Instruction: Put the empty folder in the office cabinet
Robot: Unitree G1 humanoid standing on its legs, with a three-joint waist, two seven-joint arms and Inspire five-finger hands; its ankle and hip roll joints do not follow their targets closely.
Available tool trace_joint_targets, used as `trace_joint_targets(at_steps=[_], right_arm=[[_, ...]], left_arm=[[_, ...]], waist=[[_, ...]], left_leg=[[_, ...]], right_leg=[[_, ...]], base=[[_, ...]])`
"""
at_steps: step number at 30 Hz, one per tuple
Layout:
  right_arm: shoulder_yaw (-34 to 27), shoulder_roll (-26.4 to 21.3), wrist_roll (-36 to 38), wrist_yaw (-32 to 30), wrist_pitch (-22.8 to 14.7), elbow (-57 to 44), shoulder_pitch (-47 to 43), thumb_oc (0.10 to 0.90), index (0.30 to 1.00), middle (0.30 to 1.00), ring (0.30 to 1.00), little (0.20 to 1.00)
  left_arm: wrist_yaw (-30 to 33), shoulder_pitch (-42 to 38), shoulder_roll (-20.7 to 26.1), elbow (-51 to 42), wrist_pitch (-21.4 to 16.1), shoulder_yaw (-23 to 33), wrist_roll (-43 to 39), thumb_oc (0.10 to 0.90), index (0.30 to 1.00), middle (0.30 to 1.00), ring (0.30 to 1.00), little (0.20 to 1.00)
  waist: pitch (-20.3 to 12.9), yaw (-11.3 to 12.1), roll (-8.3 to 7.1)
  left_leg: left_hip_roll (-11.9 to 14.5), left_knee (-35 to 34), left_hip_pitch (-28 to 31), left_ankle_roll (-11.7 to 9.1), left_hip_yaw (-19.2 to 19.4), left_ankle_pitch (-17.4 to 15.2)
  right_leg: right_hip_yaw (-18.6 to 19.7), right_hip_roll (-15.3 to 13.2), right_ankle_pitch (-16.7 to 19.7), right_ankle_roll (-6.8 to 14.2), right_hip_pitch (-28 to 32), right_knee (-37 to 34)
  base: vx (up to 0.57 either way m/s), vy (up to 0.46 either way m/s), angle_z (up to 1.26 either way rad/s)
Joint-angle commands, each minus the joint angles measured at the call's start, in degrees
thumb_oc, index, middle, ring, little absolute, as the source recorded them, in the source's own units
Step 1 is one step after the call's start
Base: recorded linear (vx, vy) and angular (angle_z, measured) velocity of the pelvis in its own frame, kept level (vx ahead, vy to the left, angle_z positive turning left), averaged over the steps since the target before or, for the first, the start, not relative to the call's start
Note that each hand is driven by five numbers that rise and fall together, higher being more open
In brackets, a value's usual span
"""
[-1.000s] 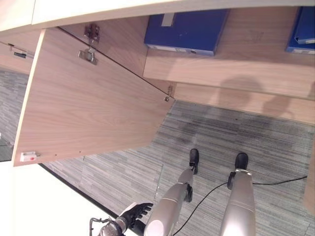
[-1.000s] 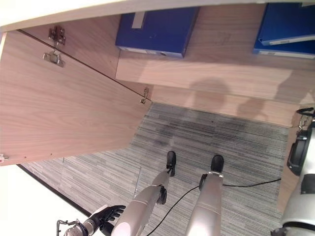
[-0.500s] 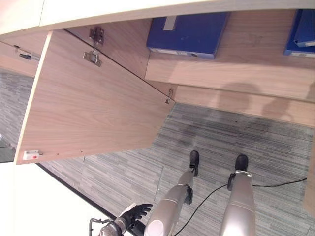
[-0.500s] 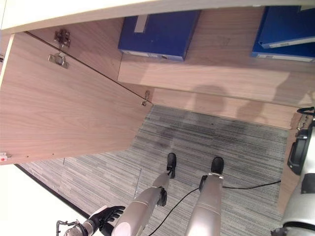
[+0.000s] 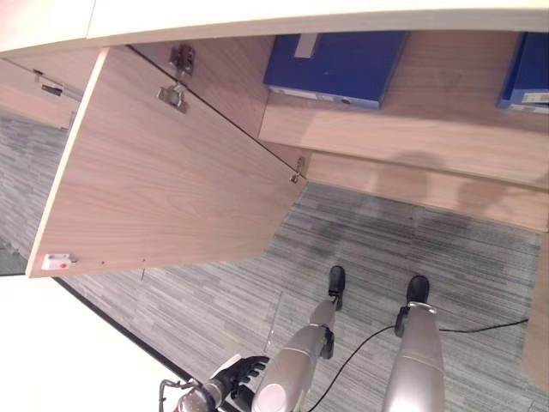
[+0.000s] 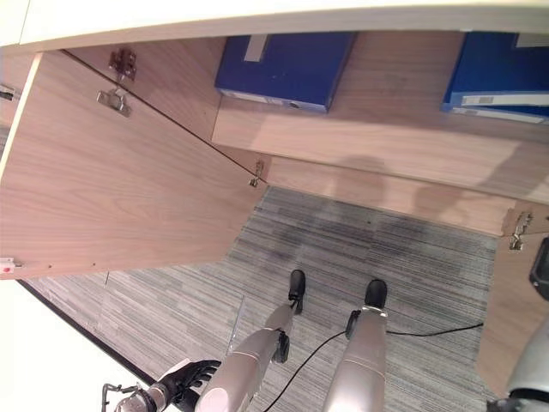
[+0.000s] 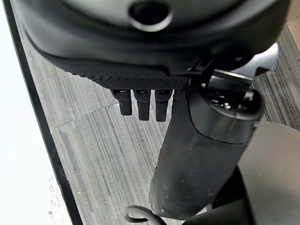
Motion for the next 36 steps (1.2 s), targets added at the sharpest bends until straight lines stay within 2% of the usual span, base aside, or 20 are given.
trace_joint_targets(at_steps=[1, 3, 8, 12, 26, 29, 36], right_arm=[[11.03, -9.31, -6.20, -0.45, -0.43, -1.25, -4.71, 0.800, 0.900, 0.900, 0.900, 0.900], [12.89, -10.74, -7.63, -0.33, 1.28, -0.78, -6.16, 0.800, 0.900, 0.900, 0.900, 0.900], [15.04, -12.76, -9.17, 0.38, 2.66, 1.04, -6.69, 0.800, 0.900, 0.900, 0.900, 0.900], [13.83, -14.02, -9.21, 0.19, 2.59, 1.04, -4.83, 0.800, 0.900, 0.900, 0.900, 0.900], [2.32, -12.93, -10.89, -0.63, 2.90, 1.39, 8.18, 0.800, 0.900, 0.900, 0.900, 0.900], [-0.63, -12.01, -11.24, -0.78, 2.85, 1.37, 11.83, 0.800, 0.900, 0.900, 0.900, 0.900], [-5.35, -9.51, -11.82, -1.14, 2.36, 0.70, 17.31, 0.800, 0.900, 0.900, 0.900, 0.900]], left_arm=[[-0.27, -1.06, 0.97, 4.99, 1.76, -1.01, -1.29, 0.800, 0.900, 0.900, 0.900, 0.900], [-0.67, 0.26, 0.88, 4.01, 2.14, -0.13, -2.13, 0.800, 0.900, 0.900, 0.900, 0.900], [-1.35, 2.37, 0.35, 2.51, 2.62, -0.02, -2.76, 0.800, 0.900, 0.900, 0.900, 0.900], [-1.87, 3.05, 0.31, 1.33, 3.08, 0.16, -3.29, 0.800, 0.900, 0.900, 0.900, 0.900], [-3.35, 5.63, 0.34, -1.37, 4.48, 0.74, -4.53, 0.800, 0.900, 0.900, 0.900, 0.900], [-3.86, 6.18, -0.18, -1.28, 4.63, 0.41, -3.59, 0.800, 0.900, 0.900, 0.900, 0.900], [-4.03, 6.43, -0.82, -0.12, 5.22, 0.85, -2.56, 0.800, 0.900, 0.900, 0.900, 0.900]], waist=[[-3.49, 0.29, -2.11], [-4.73, 0.93, -3.00], [-5.83, 1.81, -3.19], [-6.50, 2.13, -3.46], [-9.17, 3.73, -3.98], [-9.66, 3.81, -4.43], [-10.97, 3.83, -5.69]], left_leg=[[1.59, 2.10, 10.04, -1.65, -1.45, -16.19], [1.50, 1.38, 11.06, -1.65, -1.93, -16.04], [1.51, 0.48, 12.37, -1.87, -2.74, -15.40], [1.53, 0.08, 13.32, -1.80, -3.45, -15.22], [1.75, -0.17, 15.81, -1.90, -5.33, -15.04], [1.64, -0.26, 15.91, -1.89, -5.43, -14.50], [1.82, -0.22, 17.09, -1.59, -5.40, -14.77]], right_leg=[[-4.88, 2.42, 0.15, 3.53, 5.78, -8.83], [-5.52, 2.27, 0.55, 3.50, 7.41, -10.28], [-6.93, 2.33, 1.44, 3.30, 10.59, -13.33], [-7.77, 2.72, 1.61, 3.13, 12.76, -14.51], [-10.23, 3.42, 2.55, 2.71, 20.25, -20.23], [-10.65, 3.38, 3.78, 2.81, 21.46, -22.18], [-10.79, 3.91, 4.11, 2.72, 23.77, -23.51]], base=[[0.02, -0.031, 0.08], [0.02, -0.007, 0.09], [0.02, -0.008, 0.09], [0.02, -0.006, 0.06], [0.00, 0.012, 0.07], [-0.01, 0.019, 0.05], [0.01, 0.010, -0.01]])
